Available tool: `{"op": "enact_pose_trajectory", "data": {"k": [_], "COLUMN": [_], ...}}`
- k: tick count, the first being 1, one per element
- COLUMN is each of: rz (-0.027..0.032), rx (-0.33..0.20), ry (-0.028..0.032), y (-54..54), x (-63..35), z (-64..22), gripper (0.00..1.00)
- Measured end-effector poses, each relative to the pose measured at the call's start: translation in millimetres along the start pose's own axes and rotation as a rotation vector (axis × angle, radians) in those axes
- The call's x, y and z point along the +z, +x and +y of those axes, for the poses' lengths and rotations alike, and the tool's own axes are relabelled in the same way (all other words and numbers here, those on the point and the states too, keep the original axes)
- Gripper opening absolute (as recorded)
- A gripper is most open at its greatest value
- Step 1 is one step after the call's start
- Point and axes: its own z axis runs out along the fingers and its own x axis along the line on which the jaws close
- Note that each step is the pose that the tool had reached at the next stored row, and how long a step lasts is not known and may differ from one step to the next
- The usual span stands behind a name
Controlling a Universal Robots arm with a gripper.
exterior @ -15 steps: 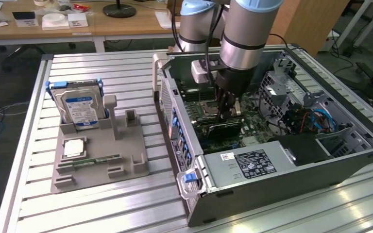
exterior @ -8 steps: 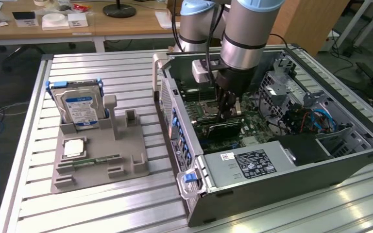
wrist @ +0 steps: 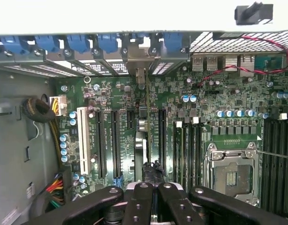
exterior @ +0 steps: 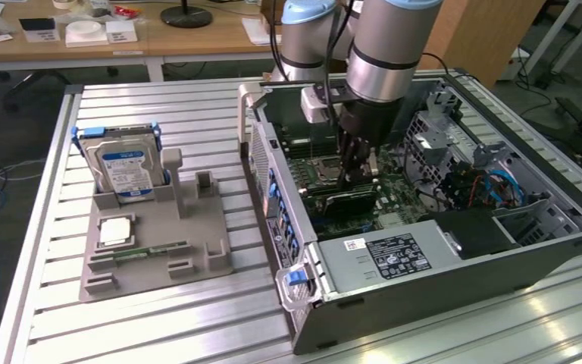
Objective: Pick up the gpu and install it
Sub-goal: 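Press down on the gpu until it lock into place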
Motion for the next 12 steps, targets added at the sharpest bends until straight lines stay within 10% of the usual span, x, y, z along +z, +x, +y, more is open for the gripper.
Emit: {"op": "enact_pose_trajectory", "data": {"k": [12], "rz": [0.0004], "rx": [0.000], "ry": [-0.0047], "y": [-0.6], "x": [-20.6], "z": [-2.8], "gripper": [0.11]}}
